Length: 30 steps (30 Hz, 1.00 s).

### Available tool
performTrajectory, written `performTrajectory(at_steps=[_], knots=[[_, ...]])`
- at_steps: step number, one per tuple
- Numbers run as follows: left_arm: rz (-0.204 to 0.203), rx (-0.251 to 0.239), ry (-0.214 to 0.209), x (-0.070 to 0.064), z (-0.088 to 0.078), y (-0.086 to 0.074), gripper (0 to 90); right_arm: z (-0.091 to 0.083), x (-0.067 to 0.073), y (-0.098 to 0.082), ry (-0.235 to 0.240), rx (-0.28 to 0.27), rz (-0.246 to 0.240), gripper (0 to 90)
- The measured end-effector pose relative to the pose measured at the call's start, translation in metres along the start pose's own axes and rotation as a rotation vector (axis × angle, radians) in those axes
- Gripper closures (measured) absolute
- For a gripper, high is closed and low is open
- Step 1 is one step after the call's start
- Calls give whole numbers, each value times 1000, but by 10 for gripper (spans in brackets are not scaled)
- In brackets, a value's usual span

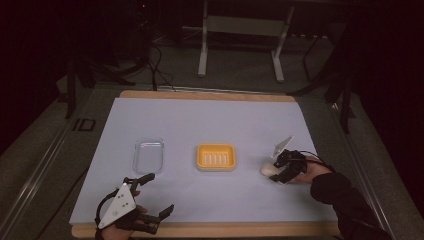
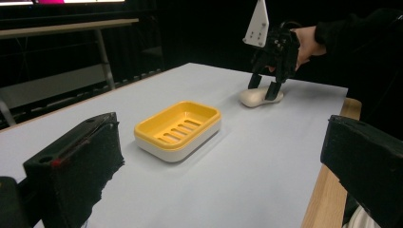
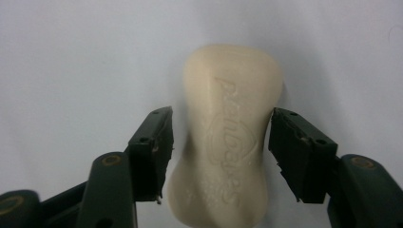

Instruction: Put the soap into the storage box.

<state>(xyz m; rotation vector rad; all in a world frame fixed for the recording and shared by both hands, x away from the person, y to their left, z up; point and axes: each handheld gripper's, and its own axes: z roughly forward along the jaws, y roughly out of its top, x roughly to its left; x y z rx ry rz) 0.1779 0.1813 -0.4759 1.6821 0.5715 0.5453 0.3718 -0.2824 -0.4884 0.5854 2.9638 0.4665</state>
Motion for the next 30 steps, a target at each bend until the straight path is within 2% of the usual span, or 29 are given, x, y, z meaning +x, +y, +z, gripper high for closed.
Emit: performTrajectory(at_steps=[5,8,11,14,19,21,23,26,30], knots=[[3,3,0,0,0,0,1,6,0,-6,0,-22,-2,418],[0,4,6,0,0,0,1,11,-1,-8,5,-18,-6,431],[0,8,7,1,0,0,1,13,-3,-8,13,-31,23,463],[1,11,7,1,0,0,1,12,-2,-7,5,-19,36,492],[1,11,9,0,0,0,1,11,-1,-5,3,-6,23,495],[3,14,13,1,1,-1,1,10,-1,-5,2,-2,21,495],[1,10,14,1,1,-1,1,3,-5,-6,18,-29,23,495],[4,19,13,2,2,-1,1,-4,-6,-4,6,-25,-3,495],[5,15,13,1,2,-1,1,-13,-10,-2,-3,-23,-10,494]])
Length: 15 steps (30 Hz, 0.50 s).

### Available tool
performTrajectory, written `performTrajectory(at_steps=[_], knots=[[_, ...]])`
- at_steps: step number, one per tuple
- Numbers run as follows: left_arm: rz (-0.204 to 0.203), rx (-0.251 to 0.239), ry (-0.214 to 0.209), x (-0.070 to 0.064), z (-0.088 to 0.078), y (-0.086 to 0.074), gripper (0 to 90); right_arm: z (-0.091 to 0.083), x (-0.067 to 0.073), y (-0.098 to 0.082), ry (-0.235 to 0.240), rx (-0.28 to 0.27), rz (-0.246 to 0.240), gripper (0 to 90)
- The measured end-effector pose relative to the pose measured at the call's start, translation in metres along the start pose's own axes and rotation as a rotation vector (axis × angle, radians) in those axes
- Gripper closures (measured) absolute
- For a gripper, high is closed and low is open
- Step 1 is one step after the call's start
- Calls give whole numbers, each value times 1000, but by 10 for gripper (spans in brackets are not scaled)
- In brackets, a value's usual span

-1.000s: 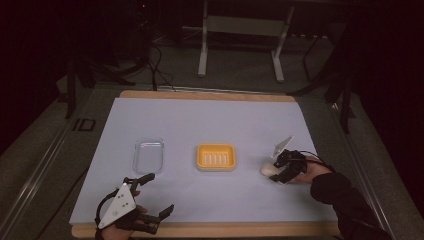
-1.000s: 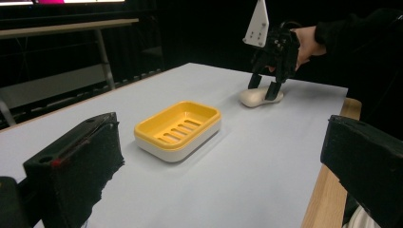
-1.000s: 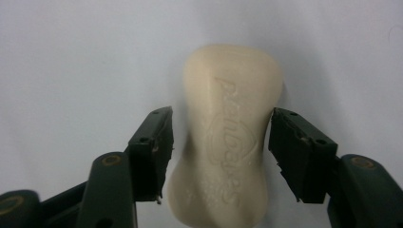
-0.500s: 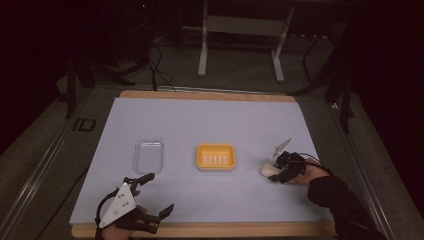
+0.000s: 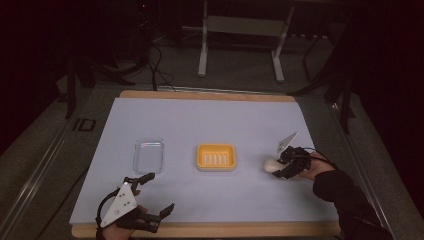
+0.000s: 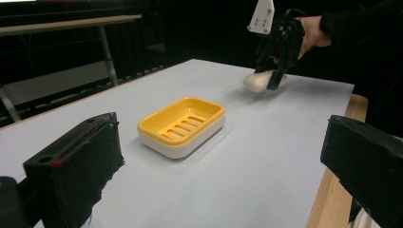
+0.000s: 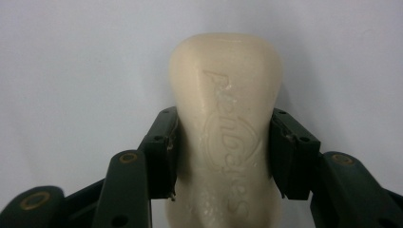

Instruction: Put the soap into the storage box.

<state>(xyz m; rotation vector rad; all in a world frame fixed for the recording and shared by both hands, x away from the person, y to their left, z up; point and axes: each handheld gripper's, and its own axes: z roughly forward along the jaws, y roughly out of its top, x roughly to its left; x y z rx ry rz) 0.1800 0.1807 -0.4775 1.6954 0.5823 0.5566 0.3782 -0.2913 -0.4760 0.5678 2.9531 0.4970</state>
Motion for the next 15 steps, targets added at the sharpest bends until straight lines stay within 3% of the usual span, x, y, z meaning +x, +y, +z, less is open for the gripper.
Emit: performTrajectory(at_steps=[7,9,15], knots=[[0,3,3,0,-1,0,1,-10,-6,6,-19,-1,-40,495],[-2,3,4,0,-1,0,1,-12,-7,8,-8,0,-42,495],[-4,5,2,0,0,0,1,-20,-5,18,37,12,-116,494]])
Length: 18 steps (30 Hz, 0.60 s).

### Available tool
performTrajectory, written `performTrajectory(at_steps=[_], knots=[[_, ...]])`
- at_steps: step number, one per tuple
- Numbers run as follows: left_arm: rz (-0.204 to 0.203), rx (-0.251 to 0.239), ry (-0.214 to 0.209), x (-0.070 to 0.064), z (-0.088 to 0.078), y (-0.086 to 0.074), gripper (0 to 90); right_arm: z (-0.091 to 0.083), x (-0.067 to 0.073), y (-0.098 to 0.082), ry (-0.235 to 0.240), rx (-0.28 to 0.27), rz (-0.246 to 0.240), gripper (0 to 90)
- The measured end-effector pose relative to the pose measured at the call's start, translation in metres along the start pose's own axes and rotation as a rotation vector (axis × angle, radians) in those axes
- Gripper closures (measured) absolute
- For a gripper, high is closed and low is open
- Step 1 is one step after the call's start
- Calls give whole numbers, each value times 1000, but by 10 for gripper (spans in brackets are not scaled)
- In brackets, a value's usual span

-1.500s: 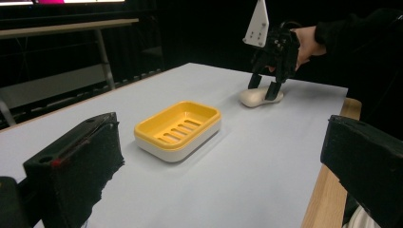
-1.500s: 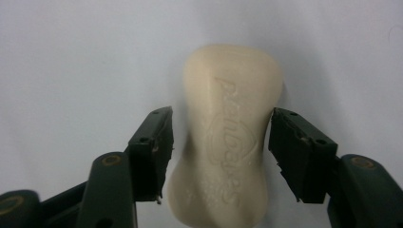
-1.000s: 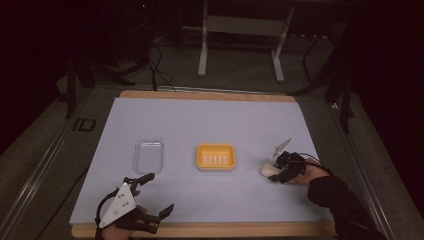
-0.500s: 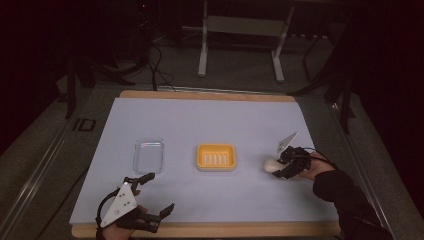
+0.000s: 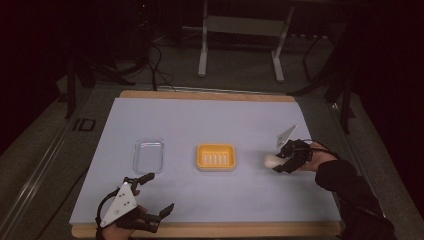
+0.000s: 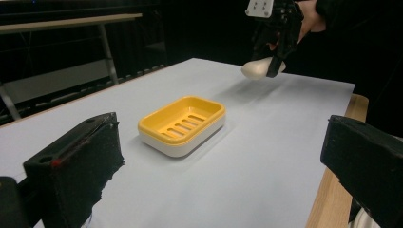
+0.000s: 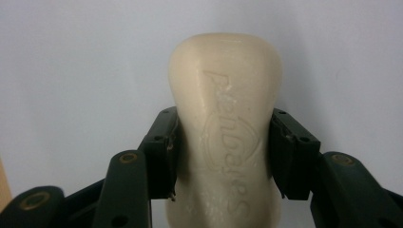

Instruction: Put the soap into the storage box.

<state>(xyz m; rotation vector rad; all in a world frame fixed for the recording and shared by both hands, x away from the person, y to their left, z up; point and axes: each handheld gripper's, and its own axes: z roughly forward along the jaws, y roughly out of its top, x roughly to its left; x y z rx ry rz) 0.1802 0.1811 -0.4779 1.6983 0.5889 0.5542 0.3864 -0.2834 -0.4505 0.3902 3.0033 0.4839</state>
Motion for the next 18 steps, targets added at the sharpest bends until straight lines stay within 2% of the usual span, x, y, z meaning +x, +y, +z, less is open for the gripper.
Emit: performTrajectory(at_steps=[1,5,12,18], knots=[[0,0,0,0,0,0,1,-2,0,3,12,-7,-22,494],[0,0,0,0,0,0,1,-6,0,7,17,-5,-37,495],[2,0,-3,-1,0,0,1,-11,1,22,53,16,-64,495],[2,-1,-4,-1,-1,0,1,-14,0,35,62,17,-104,495]])
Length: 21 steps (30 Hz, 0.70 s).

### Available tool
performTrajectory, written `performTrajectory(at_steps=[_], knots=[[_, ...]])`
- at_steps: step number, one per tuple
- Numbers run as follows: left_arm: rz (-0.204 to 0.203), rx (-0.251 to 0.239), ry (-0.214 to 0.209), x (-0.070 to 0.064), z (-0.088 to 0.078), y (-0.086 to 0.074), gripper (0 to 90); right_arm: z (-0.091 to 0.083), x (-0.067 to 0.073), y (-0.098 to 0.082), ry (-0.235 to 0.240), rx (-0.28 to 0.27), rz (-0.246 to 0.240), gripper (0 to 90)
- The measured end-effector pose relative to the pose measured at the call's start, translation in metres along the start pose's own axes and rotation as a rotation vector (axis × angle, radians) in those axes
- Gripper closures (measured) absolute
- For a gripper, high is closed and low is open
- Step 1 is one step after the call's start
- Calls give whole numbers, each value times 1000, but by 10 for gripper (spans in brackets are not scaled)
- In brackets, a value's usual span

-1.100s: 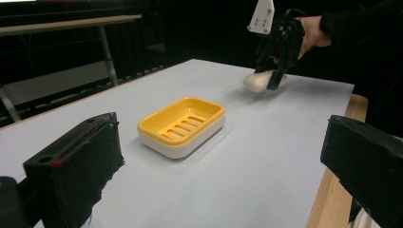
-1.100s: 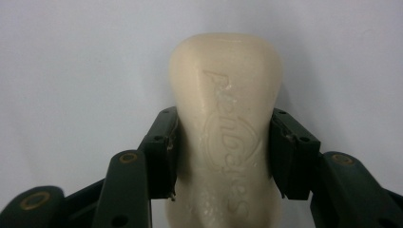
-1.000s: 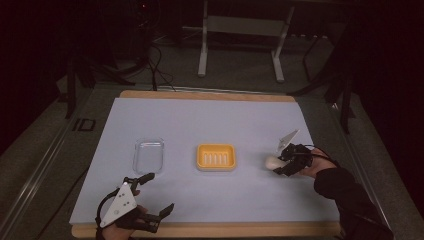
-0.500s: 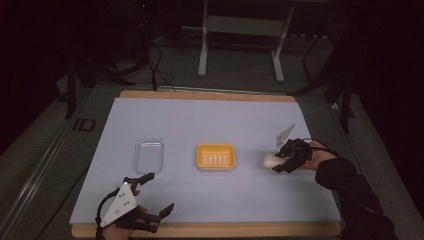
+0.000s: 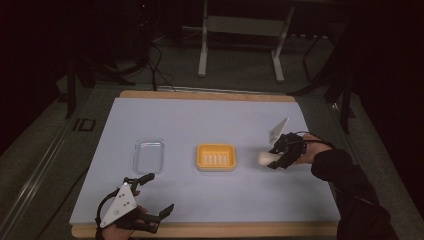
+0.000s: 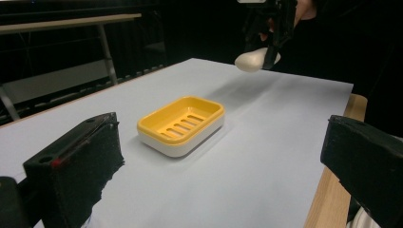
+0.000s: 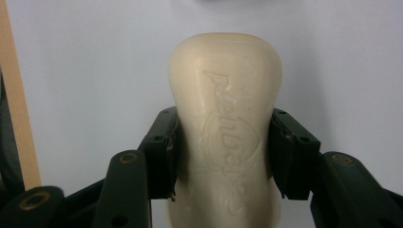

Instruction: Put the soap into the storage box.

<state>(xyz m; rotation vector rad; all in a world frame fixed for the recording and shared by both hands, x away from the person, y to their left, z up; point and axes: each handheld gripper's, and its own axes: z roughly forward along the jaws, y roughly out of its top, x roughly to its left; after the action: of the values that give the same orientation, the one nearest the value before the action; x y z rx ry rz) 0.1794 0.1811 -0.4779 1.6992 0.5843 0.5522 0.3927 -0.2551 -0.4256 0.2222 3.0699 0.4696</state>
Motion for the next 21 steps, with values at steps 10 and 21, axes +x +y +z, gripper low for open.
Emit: performTrajectory(at_steps=[10,21], knots=[[0,2,-1,0,0,0,1,-7,-1,23,-6,6,-77,494],[1,1,-5,-1,0,0,1,-10,-4,48,1,19,-140,494]])
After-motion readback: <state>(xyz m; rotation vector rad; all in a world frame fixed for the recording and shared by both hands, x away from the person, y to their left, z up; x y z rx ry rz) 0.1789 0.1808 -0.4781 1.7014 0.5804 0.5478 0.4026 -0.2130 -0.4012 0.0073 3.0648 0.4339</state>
